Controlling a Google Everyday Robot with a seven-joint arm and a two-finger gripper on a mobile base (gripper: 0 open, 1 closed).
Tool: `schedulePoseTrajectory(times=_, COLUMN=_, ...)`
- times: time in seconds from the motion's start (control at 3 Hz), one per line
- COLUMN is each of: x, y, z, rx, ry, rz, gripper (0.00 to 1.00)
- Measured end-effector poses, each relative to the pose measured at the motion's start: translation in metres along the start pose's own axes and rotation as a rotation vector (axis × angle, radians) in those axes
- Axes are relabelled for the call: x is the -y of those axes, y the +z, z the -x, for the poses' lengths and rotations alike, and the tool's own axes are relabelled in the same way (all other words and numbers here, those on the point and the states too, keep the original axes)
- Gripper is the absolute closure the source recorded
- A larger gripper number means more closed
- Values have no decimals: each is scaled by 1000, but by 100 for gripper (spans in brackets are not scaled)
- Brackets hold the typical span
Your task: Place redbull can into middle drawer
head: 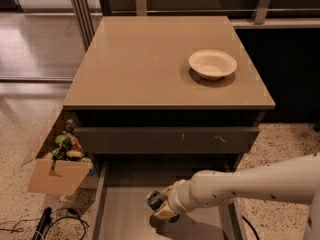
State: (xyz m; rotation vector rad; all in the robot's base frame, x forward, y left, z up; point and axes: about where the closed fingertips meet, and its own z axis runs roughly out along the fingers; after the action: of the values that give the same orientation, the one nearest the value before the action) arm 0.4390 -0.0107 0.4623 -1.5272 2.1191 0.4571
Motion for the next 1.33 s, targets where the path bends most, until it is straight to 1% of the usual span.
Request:
schedulePoseTrajectory(times=0.33, x=25, y=4, z=-11, rx=13, ry=14, rz=-58, gripper=100)
schedulePoseTrajectory(times=0.67, x=33, y=12, z=-27, rx=50, ry=74, rz=-78, gripper=100)
schedulePoseTrajectory(times=1.0, x=31, y=24, z=-34, rx=113, ry=142, rz=-78, gripper=100)
schedulePoseTrajectory(times=1.33, x=29, y=33, z=-35, rx=162, ry=183, rz=-75, gripper=100)
